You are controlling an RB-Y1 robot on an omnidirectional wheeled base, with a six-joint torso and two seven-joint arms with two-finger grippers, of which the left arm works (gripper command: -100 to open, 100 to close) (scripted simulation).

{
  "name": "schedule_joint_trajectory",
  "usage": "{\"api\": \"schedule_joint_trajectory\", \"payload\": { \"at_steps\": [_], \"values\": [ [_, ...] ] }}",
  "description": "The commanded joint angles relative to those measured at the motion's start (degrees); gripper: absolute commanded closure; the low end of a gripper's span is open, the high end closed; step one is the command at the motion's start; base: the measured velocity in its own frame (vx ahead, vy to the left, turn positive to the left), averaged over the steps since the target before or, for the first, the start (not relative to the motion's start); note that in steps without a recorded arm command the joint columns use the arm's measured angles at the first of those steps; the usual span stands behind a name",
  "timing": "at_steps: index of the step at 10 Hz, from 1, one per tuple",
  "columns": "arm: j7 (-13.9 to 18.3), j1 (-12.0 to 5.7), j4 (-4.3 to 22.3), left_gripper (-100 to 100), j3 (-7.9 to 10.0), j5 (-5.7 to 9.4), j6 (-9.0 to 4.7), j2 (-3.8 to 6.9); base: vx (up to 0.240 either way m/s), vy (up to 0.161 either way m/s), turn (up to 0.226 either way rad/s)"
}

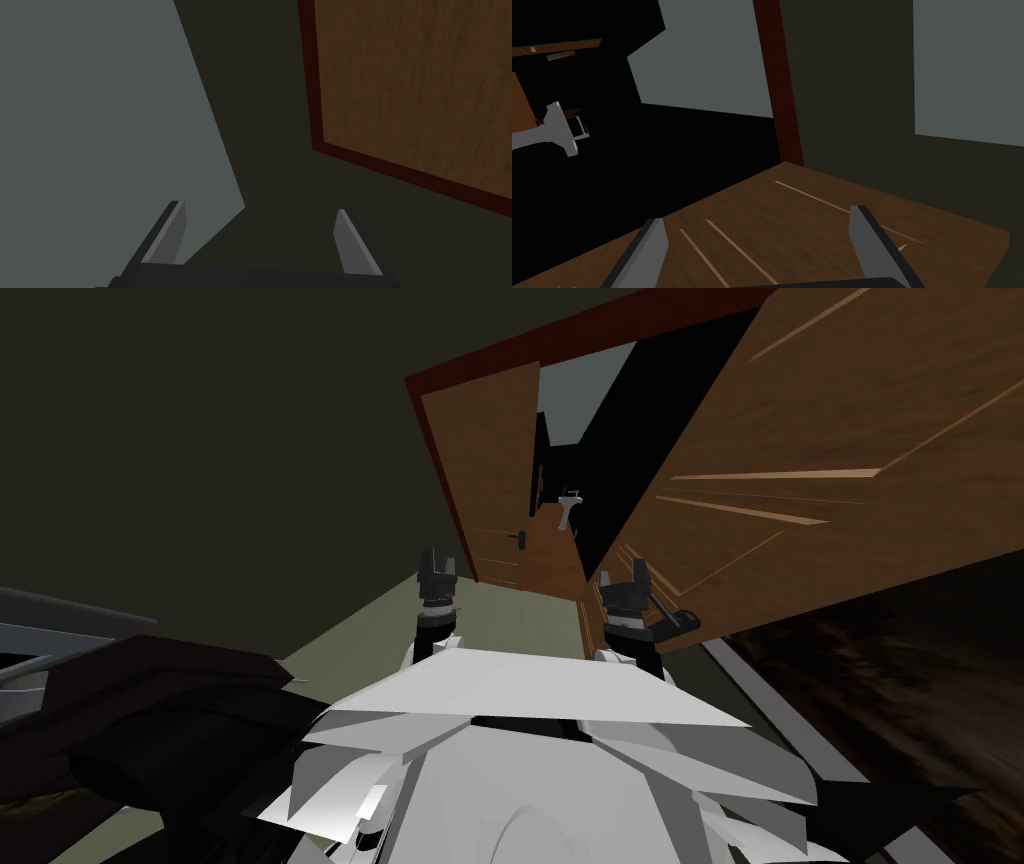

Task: Pull the door open

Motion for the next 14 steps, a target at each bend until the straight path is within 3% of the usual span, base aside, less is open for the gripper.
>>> {"api": "schedule_joint_trajectory", "payload": {
  "at_steps": [1,7,14],
  "values": [
    [0.1,-1.19,2.0,-100,0.03,0.2,0.05,0.6,-0.012,0.056,-0.043],
    [0.6,-5.13,8.6,-100,0.12,0.88,0.23,2.28,0.093,-0.018,-0.014],
    [1.5,-12.07,20.2,-100,0.29,2.08,0.53,4.64,0.097,-0.008,-0.025]
  ]
}}
